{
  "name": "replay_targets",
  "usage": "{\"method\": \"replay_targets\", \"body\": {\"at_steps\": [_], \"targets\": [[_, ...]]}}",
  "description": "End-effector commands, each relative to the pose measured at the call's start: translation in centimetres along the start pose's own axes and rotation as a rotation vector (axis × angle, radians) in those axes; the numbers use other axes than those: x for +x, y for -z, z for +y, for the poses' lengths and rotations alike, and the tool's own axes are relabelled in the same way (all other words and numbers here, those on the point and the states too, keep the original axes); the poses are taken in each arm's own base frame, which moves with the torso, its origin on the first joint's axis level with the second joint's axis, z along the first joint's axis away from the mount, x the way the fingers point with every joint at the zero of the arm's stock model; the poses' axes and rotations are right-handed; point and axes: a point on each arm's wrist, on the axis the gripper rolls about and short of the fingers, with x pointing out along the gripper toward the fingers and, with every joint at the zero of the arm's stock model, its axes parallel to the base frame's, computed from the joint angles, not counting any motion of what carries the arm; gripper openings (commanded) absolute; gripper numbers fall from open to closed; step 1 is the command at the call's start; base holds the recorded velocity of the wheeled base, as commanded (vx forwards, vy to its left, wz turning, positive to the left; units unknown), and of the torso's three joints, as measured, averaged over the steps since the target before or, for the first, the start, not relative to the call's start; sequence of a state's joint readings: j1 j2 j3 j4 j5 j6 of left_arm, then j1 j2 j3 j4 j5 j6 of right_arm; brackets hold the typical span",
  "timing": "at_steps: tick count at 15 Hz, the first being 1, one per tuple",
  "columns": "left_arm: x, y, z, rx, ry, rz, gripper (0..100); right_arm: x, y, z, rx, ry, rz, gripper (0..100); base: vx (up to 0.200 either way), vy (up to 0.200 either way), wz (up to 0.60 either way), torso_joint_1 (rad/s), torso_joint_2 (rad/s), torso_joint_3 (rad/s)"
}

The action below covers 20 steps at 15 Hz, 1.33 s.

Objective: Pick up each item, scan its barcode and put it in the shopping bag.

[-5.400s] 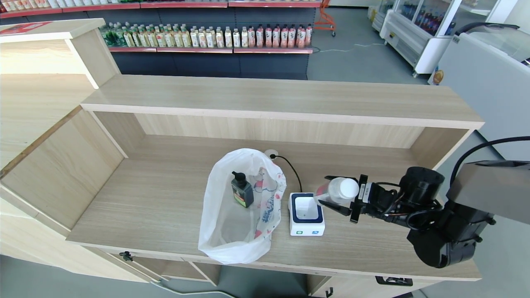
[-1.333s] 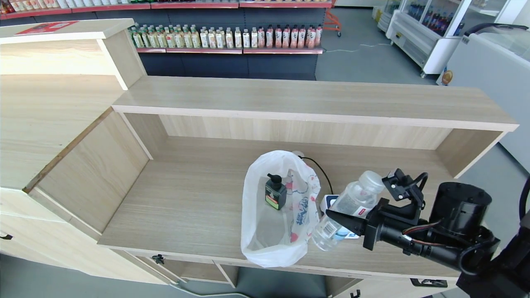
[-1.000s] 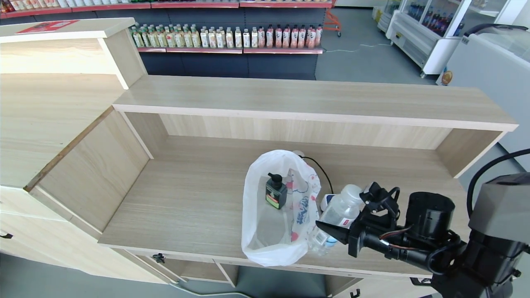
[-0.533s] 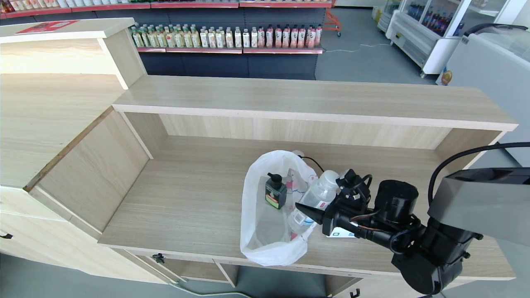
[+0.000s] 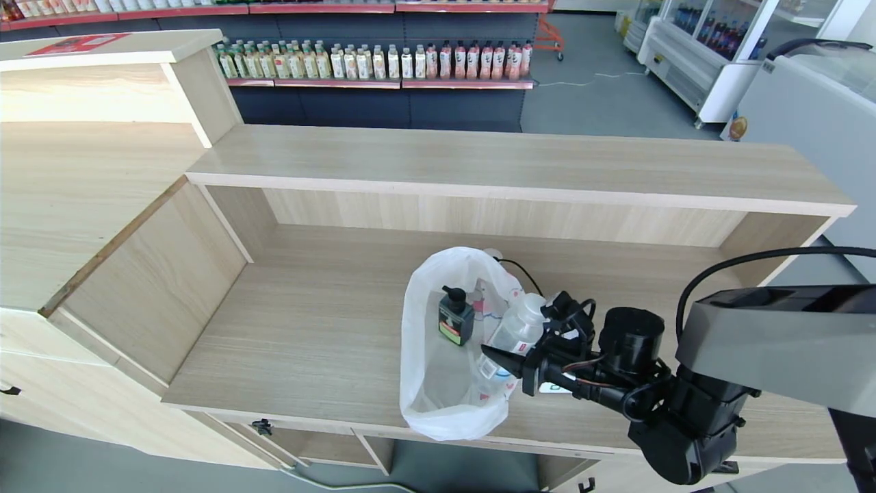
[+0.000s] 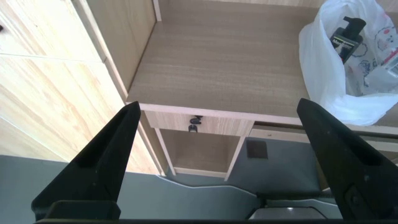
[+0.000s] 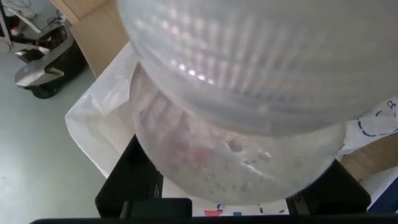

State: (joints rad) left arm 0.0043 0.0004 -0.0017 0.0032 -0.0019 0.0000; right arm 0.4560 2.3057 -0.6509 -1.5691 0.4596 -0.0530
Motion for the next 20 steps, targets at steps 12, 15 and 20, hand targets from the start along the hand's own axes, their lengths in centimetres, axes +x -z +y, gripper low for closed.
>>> {"method": "replay_targets", "body": {"at_steps": [12, 15, 20], "targets": [[0.0, 0.0, 0.0, 0.000, -0.001, 0.000, 100, 1.5, 0.6, -0.1, -0.013, -0.013, -0.018, 100, 0.000, 0.000, 0.00, 0.000, 0.00, 0.000], [0.0, 0.0, 0.0, 0.000, -0.001, 0.000, 100, -1.0, -3.7, 0.7, 0.156, -0.015, -0.084, 100, 0.000, 0.000, 0.00, 0.000, 0.00, 0.000], [0.0, 0.0, 0.0, 0.000, -0.001, 0.000, 100, -11.1, -11.0, 1.0, 0.233, 0.138, -0.130, 100, 0.000, 0.000, 0.00, 0.000, 0.00, 0.000]]}}
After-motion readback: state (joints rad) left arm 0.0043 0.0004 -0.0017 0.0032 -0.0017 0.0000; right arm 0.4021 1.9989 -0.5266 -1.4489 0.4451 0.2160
